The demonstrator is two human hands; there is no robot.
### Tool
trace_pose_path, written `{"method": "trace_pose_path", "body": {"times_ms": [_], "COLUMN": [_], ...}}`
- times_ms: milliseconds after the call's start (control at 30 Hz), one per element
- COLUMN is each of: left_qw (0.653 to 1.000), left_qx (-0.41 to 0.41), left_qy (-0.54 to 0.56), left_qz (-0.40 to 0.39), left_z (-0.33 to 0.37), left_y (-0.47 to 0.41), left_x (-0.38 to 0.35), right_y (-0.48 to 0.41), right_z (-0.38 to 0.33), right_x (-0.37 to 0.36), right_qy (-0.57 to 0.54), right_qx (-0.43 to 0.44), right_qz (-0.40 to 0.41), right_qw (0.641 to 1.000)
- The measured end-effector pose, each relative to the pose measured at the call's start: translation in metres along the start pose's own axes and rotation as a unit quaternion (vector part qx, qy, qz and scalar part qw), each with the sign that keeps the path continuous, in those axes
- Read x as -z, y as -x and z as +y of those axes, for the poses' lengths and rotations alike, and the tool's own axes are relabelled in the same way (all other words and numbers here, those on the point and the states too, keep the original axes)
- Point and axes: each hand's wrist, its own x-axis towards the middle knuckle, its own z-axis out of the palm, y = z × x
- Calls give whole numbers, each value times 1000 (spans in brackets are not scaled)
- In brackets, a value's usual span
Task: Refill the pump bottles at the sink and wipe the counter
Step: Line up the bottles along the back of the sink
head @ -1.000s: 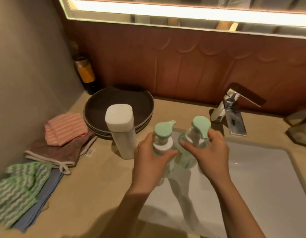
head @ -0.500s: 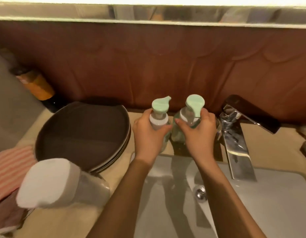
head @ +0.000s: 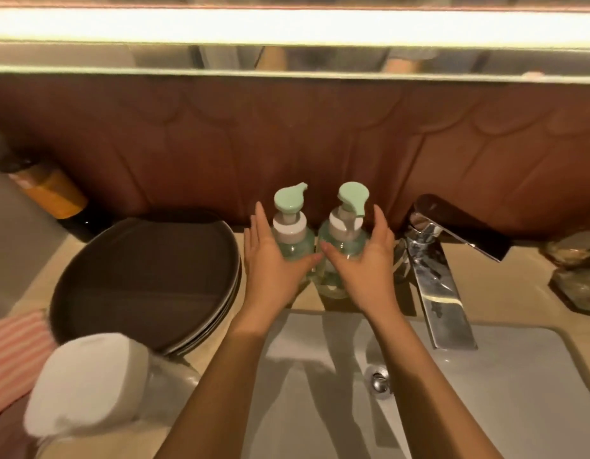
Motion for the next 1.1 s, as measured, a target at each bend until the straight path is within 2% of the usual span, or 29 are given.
{"method": "trace_pose_path", "body": {"times_ms": [67,167,267,367,500,667,767,933,1100], "left_qw": [1000,997,992,987,982,971,955,911,877], "left_qx": [2,-40,-30,-19,-12,-48,-90,-147,-190], "left_qy": [-13,-13,-4,-10,-26,-58,-58,-66,-74], "left_qz": [-18,-65,-120,-160,-188,-226,-276,-380,-436], "left_z": [5,9,7,15,16,23,32,58,84], "left_y": [17,49,84,128,168,207,233,281,323], "left_x": [8,21,32,45,50,42,26,-22,-64], "right_y": [14,45,79,116,158,209,246,305,342], "right_z": [-7,-18,-27,-31,-28,-25,-20,-2,13], "right_x": [8,21,36,53,76,107,130,177,230], "right_qy": [4,11,-10,-15,-15,-24,-17,-14,-21], "right_qx": [-10,-14,3,-22,-41,-66,-85,-110,-125], "right_qz": [-21,-37,-44,-75,-61,-24,2,98,165], "right_qw": [1000,999,999,997,997,997,996,989,978]}}
